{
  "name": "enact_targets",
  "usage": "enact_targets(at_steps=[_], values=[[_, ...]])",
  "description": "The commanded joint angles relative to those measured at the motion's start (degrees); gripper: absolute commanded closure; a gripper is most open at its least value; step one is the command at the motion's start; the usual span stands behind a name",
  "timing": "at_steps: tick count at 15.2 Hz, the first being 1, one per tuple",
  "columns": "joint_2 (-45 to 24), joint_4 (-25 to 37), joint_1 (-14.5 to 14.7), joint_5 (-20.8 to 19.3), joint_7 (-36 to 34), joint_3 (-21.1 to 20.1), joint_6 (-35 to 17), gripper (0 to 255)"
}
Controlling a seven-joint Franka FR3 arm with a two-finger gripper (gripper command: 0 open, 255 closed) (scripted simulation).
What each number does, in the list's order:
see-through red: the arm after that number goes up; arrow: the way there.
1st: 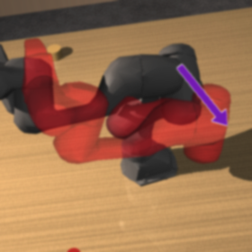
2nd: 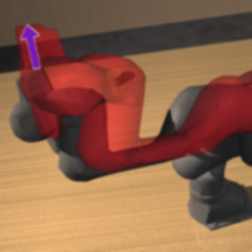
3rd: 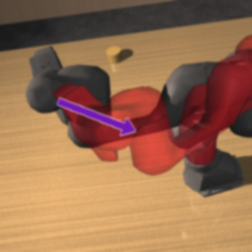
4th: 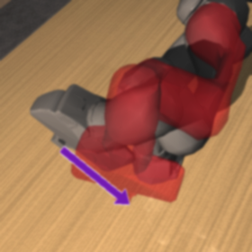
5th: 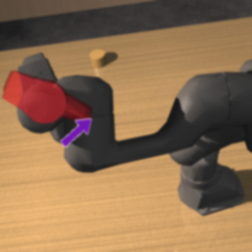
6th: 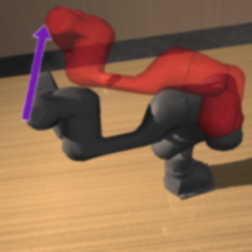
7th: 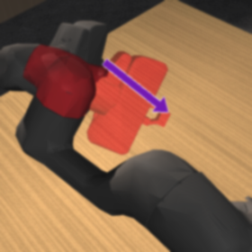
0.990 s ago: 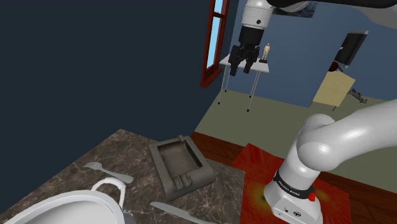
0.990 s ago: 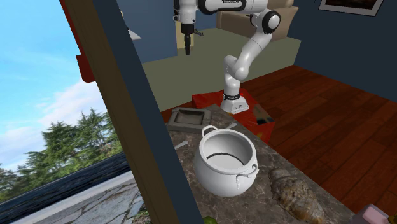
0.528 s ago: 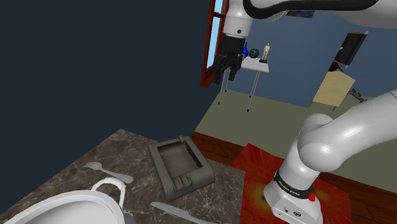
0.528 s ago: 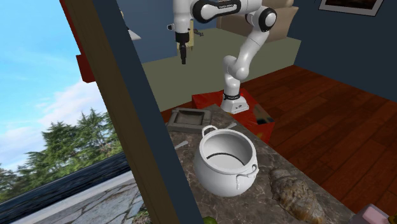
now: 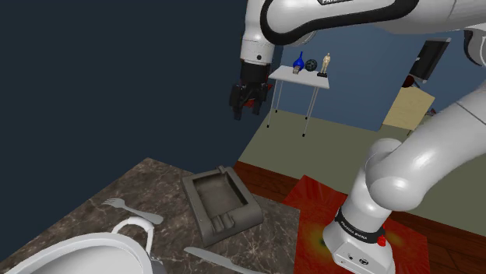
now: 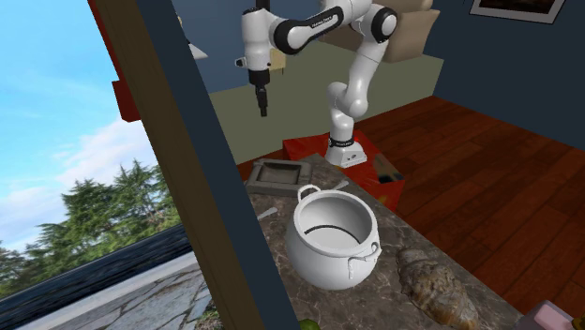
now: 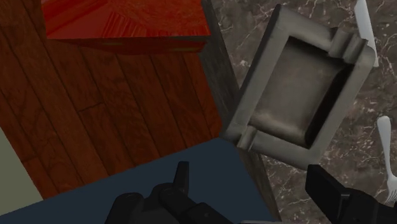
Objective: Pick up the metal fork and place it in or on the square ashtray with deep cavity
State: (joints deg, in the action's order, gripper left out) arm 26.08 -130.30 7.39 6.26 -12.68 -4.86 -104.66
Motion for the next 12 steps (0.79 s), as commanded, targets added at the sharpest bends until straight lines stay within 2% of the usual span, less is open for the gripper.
enact_targets(at_steps=[1,12], values=[[-3.39,1.01,0.85,0.82,-0.23,-0.99,-2.2,0],[-22.46,10.2,5.42,3.18,-2.57,-6.71,-11.08,0]])
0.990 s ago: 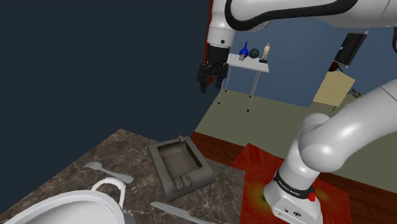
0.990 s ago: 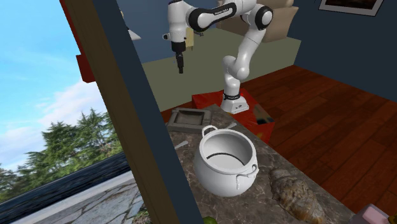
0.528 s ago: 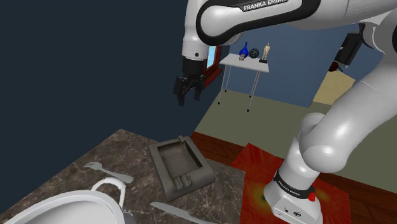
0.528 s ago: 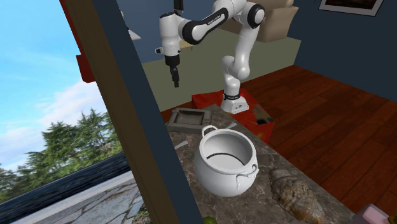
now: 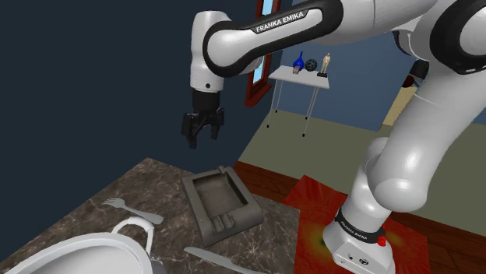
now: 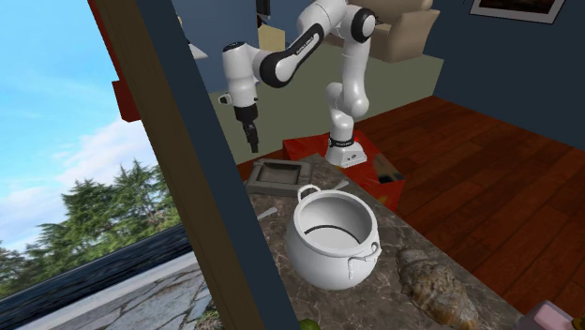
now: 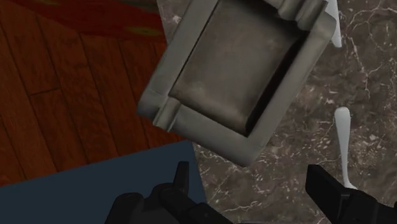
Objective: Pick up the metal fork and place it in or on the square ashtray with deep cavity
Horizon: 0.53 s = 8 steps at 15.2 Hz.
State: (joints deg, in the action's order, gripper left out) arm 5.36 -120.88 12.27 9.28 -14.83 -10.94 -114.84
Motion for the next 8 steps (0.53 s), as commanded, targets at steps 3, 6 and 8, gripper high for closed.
enact_targets(at_steps=[3,6,8], values=[[-7.24,4.44,1.84,0.04,-1.2,-1.99,-2.52,0],[-12.84,8.61,3.24,-0.39,-2.05,-3.21,-3.73,0],[-16.63,11.68,4.27,-0.83,-2.63,-3.92,-4.3,0]])
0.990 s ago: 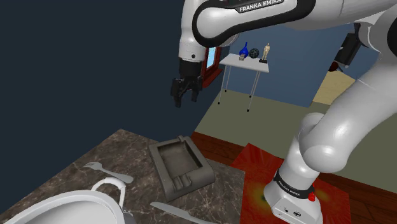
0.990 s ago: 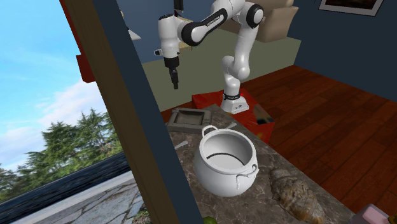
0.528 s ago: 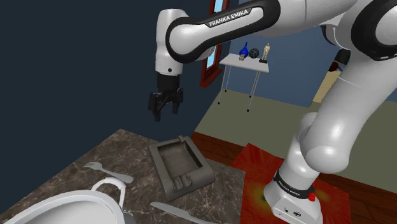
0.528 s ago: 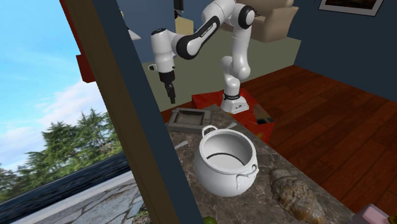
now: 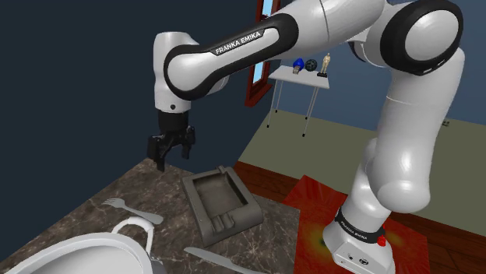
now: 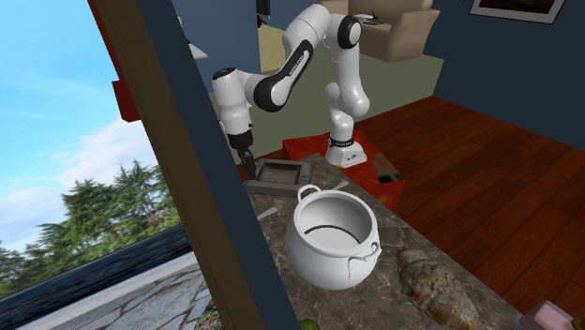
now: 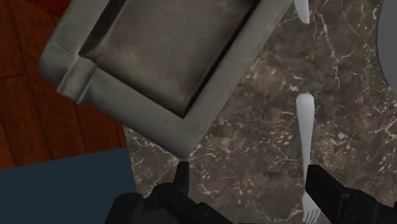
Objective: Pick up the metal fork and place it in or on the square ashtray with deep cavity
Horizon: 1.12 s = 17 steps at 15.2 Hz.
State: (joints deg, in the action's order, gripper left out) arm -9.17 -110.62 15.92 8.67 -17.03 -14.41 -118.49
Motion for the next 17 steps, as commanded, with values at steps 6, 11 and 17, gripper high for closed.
enact_targets(at_steps=[6,11,17], values=[[-13.77,12.2,4.24,-1.99,-2.13,-2.06,-1.1,0],[-20.07,17.58,6.47,-3.04,-2.87,-2.53,-1.84,0],[-21.96,16.07,7.1,-3.34,-3.03,-2.43,-5.28,0]])
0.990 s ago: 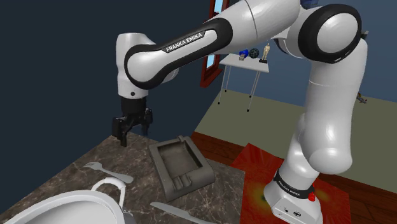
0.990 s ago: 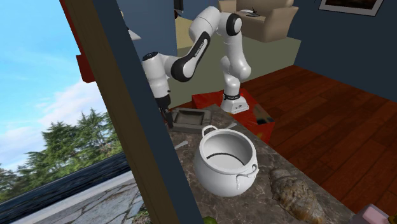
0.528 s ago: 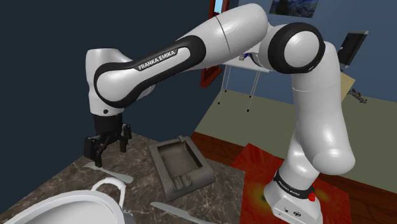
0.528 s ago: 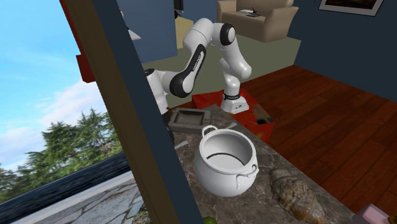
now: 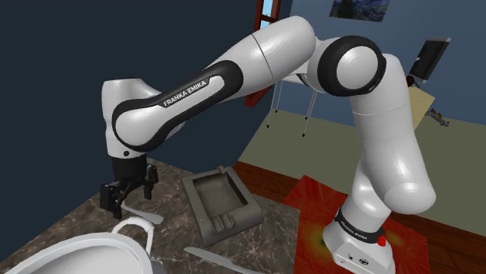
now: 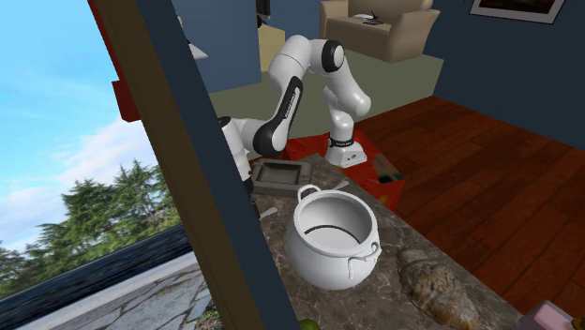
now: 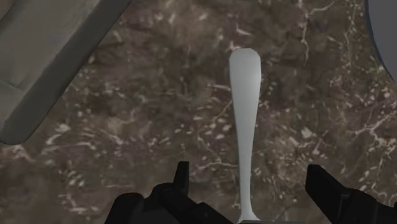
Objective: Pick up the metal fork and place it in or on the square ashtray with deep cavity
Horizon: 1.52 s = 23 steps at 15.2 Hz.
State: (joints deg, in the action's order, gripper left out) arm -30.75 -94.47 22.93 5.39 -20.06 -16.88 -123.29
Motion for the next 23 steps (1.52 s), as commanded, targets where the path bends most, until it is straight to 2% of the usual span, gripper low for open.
enact_targets(at_steps=[1,7,8,17,23], values=[[-0.39,-0.06,0.09,-0.07,-0.01,0.04,-0.48,0],[-0.39,-0.05,0.09,-0.07,-0.01,0.04,-0.46,0],[-0.39,-0.05,0.09,-0.07,-0.01,0.04,-0.46,255],[-0.39,-0.05,0.09,-0.07,-0.01,0.04,-0.48,255],[1.78,1.43,-0.13,0.22,-0.45,-0.22,3.09,255]])
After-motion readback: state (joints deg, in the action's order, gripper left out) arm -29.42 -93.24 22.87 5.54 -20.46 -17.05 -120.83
